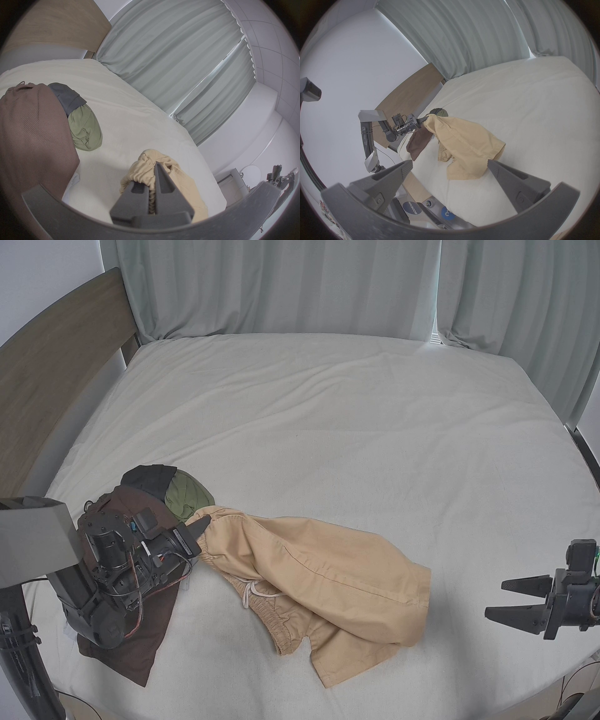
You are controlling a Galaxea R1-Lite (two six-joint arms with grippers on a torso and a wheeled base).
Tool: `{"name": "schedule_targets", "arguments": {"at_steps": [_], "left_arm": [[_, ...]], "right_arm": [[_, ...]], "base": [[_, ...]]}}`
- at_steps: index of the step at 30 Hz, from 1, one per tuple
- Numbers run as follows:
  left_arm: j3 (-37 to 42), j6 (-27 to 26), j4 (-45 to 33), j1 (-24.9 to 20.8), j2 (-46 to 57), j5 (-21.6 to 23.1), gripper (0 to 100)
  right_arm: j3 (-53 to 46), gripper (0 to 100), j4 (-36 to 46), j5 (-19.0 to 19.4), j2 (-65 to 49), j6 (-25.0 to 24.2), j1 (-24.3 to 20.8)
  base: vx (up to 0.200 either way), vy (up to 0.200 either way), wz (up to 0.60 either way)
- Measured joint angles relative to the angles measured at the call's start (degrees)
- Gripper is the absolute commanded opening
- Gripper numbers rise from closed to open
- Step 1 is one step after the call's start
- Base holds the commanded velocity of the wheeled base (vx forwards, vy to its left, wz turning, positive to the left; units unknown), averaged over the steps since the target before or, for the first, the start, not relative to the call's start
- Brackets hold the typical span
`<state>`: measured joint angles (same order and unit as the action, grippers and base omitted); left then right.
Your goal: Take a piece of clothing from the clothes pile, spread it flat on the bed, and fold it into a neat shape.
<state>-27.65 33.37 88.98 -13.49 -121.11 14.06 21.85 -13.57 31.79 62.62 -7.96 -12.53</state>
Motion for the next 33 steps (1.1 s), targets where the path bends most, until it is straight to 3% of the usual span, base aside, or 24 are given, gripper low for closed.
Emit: {"name": "schedule_targets", "arguments": {"at_steps": [11, 22, 27, 33], "left_arm": [[0.0, 0.02, 0.0, 0.0, 0.09, 0.01, 0], [0.01, 0.0, 0.0, 0.0, 0.17, 0.01, 0], [0.01, 0.0, 0.0, -0.01, 0.15, 0.01, 0], [0.11, 0.0, 0.0, -0.11, 0.15, 0.0, 0]], "right_arm": [[-3.99, 100, -14.84, 3.02, 9.12, -7.14, -0.11], [-4.84, 100, -22.42, 3.68, 17.8, -11.54, 0.18], [-4.96, 100, -24.94, 3.56, 21.05, -16.15, 0.22], [-5.07, 100, -27.89, 3.51, 24.48, -16.91, 0.22]], "base": [[0.0, 0.0, 0.0], [0.0, 0.0, 0.0], [0.0, 0.0, 0.0], [0.0, 0.0, 0.0]]}}
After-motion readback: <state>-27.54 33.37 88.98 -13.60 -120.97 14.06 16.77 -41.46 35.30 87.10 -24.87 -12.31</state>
